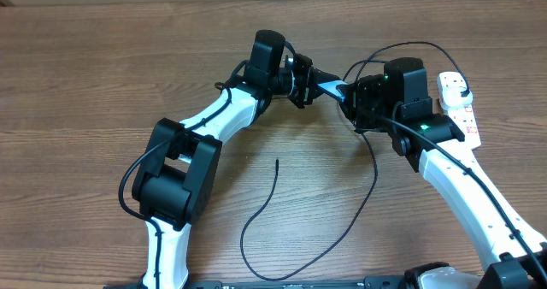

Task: Plug charger to phone and switch on socket
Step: 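Open the right gripper and pull the phone away with the left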

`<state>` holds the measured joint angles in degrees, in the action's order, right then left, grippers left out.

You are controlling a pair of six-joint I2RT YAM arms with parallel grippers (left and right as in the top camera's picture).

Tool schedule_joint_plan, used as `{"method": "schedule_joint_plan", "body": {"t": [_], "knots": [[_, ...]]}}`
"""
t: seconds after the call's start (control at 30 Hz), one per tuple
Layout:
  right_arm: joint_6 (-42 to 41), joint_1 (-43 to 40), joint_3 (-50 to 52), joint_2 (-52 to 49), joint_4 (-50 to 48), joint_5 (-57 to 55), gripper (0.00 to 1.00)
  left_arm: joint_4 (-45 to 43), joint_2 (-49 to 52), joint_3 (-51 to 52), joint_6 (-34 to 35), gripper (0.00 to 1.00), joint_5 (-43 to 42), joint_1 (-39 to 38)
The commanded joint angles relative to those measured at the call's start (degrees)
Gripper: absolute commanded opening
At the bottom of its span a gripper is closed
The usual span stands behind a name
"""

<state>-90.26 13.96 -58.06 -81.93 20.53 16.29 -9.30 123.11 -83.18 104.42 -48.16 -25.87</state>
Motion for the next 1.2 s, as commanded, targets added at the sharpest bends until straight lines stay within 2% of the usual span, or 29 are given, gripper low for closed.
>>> {"method": "schedule_joint_plan", "body": {"t": [0.0, 0.13, 0.23, 0.43, 0.5, 0.73, 0.83, 1.0, 1.17], "knots": [[2.62, 0.61, -1.22, 0.52, -0.74, 1.09, 0.19, 0.0, -1.75, -0.13, -2.45, 0.04, 0.07, -0.46], [2.62, 0.61, -1.22, 0.52, -0.74, 1.09, 0.24, 0.0, -1.75, -0.13, -2.47, 0.04, 0.04, -0.46], [2.62, 0.61, -1.22, 0.52, -0.74, 1.09, 0.33, 0.0, -1.75, -0.13, -2.45, 0.04, -0.31, -0.46], [2.62, 0.61, -1.22, 0.52, -0.76, 1.42, 0.8, 0.0, -1.75, -0.13, -2.62, 0.04, -0.98, -0.31], [2.62, 0.61, -1.22, 0.52, -0.79, 1.79, 0.89, -0.02, -1.75, -0.13, -2.62, 0.04, -1.01, -0.24], [2.64, 0.61, -1.22, 0.52, -0.74, 1.79, 1.0, -0.02, -1.75, -0.13, -2.86, 0.04, -2.93, 1.05], [3.82, 0.61, -1.22, 0.52, -0.7, 2.69, 1.0, -0.02, -1.75, -0.13, -4.22, 0.04, -4.63, 2.36], [12.41, -1.79, -1.22, 0.55, -1.07, 12.24, 1.0, -0.02, -1.75, -0.13, -10.19, 0.04, -12.46, 8.24], [17.35, -4.85, -1.22, 0.55, -0.37, 19.47, 1.0, 0.0, -1.75, -0.13, -15.02, 0.04, -20.79, 14.58]]}}
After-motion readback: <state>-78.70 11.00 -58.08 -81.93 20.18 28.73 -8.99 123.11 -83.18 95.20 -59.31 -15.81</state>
